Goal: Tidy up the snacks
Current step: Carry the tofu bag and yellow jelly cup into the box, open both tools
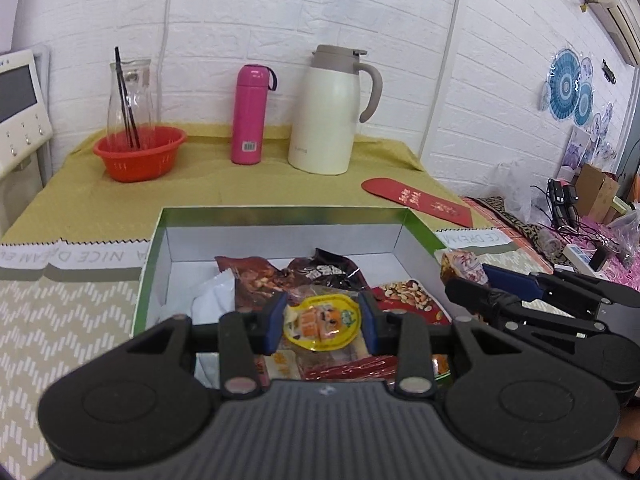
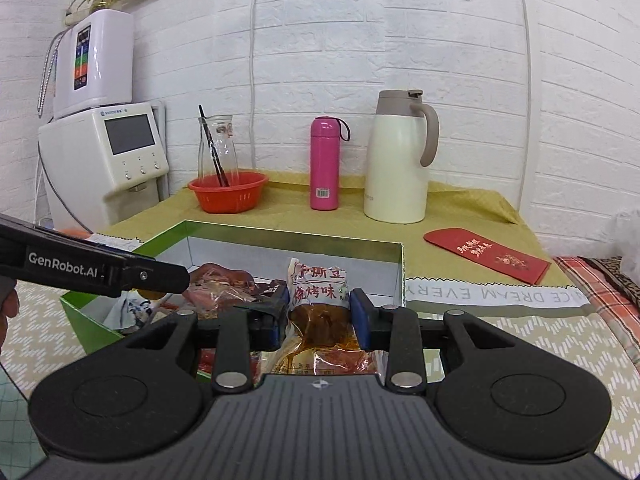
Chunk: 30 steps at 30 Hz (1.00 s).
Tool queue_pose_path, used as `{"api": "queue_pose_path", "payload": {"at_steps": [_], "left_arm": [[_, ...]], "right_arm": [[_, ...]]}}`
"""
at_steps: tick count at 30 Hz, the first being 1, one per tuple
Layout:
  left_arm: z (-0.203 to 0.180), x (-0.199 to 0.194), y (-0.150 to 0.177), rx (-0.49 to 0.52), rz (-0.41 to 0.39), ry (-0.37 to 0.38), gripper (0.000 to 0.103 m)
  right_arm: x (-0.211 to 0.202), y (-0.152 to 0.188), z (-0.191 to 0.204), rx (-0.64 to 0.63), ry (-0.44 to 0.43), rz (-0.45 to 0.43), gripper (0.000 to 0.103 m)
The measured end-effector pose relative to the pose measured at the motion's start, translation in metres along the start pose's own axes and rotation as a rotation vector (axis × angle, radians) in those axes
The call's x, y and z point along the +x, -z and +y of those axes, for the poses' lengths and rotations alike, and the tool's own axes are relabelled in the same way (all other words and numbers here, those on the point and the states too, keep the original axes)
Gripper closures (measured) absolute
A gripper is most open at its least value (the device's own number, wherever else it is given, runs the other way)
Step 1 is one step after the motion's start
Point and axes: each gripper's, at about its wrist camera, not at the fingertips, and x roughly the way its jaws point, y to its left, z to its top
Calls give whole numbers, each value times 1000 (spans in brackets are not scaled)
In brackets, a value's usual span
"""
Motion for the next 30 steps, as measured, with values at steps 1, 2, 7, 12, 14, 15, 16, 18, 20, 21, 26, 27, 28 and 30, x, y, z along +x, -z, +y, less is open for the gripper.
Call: {"api": "queue_pose_path", "payload": {"at_steps": [1,2,7,12,14,15,16,18,20,21,26,27,28,30], "left_arm": [[1,5,0,1,8,-4,67],[1,8,1,5,14,-8,67],[2,17,2,24,21,-9,59],[2,7,4,1,-55,-2,27],[1,4,4,-11,-56,-23,18],[0,2,3,-14,-61,-40,8],[-1,-1,4,-13,-76,-61,8],[-6,-4,5,12,-86,-95,8],[-7,-8,6,15,-81,-105,8],[-8,-9,7,11,-77,-103,8],[-10,-25,9,14,-92,-107,8],[-11,-29,9,16,-95,-106,8],[-12,-33,10,19,-98,-107,8],[-13,-42,11,23,-106,-105,8]], "right_arm": [[5,0,0,1,-1,8,45],[9,0,0,0,-4,14,45],[21,4,4,-44,-8,40,44],[13,7,7,-91,-3,-1,0],[8,6,6,-95,2,-19,0],[6,6,5,-91,2,-19,0],[4,5,4,-85,1,-17,0],[1,6,4,-78,-5,-8,0],[-2,7,6,-80,-6,2,0],[-4,7,8,-83,-7,6,0],[-20,2,13,-75,-26,-8,0],[-25,1,15,-74,-30,-16,0],[-29,0,17,-75,-33,-23,0],[-38,-2,20,-80,-35,-36,0]]}}
